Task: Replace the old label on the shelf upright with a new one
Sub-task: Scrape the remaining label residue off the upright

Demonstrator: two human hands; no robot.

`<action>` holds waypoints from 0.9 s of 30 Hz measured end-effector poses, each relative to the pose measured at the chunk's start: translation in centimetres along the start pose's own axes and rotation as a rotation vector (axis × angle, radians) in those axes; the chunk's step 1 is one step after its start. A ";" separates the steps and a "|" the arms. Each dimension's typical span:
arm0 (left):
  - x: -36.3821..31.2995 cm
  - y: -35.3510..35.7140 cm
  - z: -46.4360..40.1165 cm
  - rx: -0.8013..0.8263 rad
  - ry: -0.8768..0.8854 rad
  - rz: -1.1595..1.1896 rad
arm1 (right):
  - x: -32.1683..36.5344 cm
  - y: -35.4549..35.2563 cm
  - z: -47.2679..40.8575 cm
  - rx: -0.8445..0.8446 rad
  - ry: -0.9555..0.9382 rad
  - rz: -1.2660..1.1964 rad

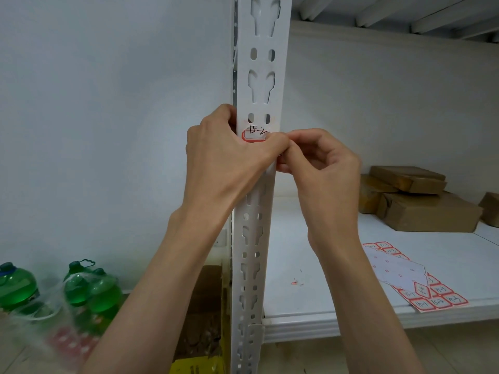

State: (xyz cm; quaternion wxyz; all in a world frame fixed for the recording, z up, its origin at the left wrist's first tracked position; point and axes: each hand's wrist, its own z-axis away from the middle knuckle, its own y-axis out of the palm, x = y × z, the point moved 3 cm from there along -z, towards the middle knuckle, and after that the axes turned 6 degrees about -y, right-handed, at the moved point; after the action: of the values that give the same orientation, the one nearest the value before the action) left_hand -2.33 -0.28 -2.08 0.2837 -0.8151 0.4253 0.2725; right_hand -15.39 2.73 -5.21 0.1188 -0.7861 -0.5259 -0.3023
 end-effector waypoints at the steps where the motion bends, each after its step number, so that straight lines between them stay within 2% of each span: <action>1: 0.0 0.0 0.0 0.003 -0.001 0.001 | 0.0 0.0 0.0 0.000 -0.002 -0.001; 12: 0.1 -0.4 0.2 0.013 0.024 -0.019 | -0.1 -0.1 -0.1 0.015 0.037 -0.036; 17: 0.3 -1.2 0.4 0.099 0.073 -0.030 | -0.3 0.3 0.1 0.039 0.261 -0.271; 20: 0.1 -1.8 0.6 0.099 0.155 -0.028 | -0.6 0.3 0.0 0.071 0.320 -0.349; 24: -0.6 -2.5 1.5 -0.077 0.389 -0.051 | -0.7 0.3 0.0 0.061 0.288 -0.319; 27: -0.8 -2.3 2.0 -0.086 0.468 -0.104 | -0.3 0.0 0.0 0.005 0.121 -0.170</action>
State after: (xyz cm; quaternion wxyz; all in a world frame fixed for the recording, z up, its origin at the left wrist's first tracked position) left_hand -1.17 2.68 -2.41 0.1561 -0.8881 0.4251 0.0789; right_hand -15.44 2.52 -5.41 0.1261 -0.7185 -0.5834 -0.3571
